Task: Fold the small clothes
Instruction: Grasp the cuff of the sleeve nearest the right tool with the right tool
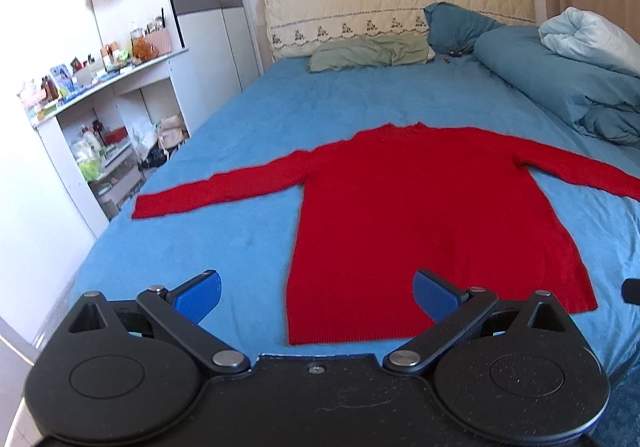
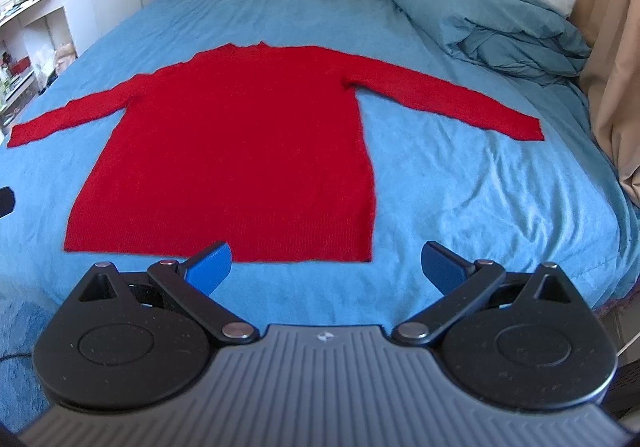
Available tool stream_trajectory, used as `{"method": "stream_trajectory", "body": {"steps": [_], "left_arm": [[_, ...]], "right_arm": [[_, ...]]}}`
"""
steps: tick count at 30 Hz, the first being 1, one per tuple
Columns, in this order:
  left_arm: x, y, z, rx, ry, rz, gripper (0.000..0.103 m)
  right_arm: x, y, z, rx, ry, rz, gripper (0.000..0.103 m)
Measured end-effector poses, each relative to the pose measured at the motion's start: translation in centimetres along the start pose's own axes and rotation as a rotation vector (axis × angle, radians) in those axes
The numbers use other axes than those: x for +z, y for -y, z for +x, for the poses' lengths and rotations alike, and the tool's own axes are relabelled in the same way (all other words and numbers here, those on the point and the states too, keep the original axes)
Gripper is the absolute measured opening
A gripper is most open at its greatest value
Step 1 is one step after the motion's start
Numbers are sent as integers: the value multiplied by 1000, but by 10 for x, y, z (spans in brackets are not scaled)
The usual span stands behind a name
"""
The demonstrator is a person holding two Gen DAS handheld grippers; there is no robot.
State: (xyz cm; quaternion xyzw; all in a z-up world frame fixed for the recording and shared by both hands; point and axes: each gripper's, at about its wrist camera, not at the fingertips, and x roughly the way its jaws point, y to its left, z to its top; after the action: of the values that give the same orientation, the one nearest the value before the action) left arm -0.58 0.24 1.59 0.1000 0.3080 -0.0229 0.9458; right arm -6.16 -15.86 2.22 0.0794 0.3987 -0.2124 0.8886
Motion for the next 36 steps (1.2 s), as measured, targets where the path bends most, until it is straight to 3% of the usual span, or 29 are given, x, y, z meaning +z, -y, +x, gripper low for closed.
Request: {"method": "stream_trajectory", "body": {"steps": [8, 16, 25, 30, 36], "left_arm": [[62, 14, 22, -54, 90, 7, 103], [131, 63, 82, -134, 144, 87, 103], [178, 137, 190, -282, 47, 129, 103], [184, 189, 252, -319, -5, 192, 103], [184, 238, 323, -403, -123, 141, 103]], "right_arm": [[55, 54, 14, -89, 76, 100, 103], [114, 136, 74, -200, 116, 230, 103], [129, 221, 180, -281, 84, 392, 103], [117, 256, 236, -309, 92, 484, 103], [97, 286, 294, -364, 166, 606, 103]]}}
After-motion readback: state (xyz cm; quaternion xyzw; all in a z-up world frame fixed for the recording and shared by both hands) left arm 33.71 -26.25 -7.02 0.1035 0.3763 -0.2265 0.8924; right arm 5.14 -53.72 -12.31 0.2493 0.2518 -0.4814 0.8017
